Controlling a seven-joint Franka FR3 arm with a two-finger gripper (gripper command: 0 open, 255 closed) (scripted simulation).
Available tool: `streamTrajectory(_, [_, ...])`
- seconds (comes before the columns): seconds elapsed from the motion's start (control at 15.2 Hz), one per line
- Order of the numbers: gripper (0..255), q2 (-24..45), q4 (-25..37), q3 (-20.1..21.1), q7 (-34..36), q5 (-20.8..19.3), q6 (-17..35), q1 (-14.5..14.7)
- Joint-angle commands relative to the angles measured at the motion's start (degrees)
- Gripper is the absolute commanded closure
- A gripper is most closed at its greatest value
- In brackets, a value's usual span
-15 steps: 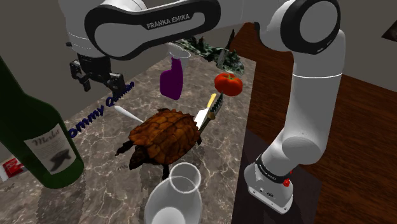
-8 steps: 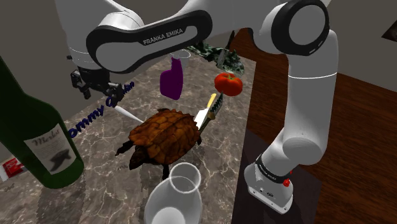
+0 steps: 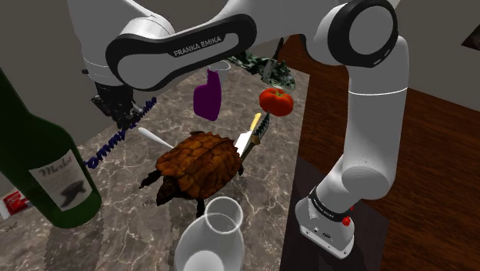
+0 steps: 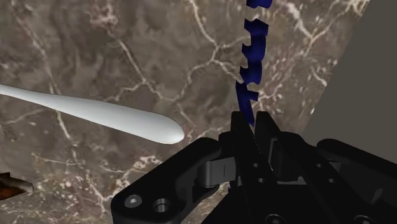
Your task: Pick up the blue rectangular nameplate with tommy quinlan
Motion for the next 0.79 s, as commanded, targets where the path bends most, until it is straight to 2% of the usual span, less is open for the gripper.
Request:
streamTrajectory(0.0, [255,0.0,0.0,0.0,0.0,0.0,0.0,0.0])
streamTrajectory(0.73, [255,-2.0,4.1,1.1,-1.7,2.0,-5.6,-0.1])
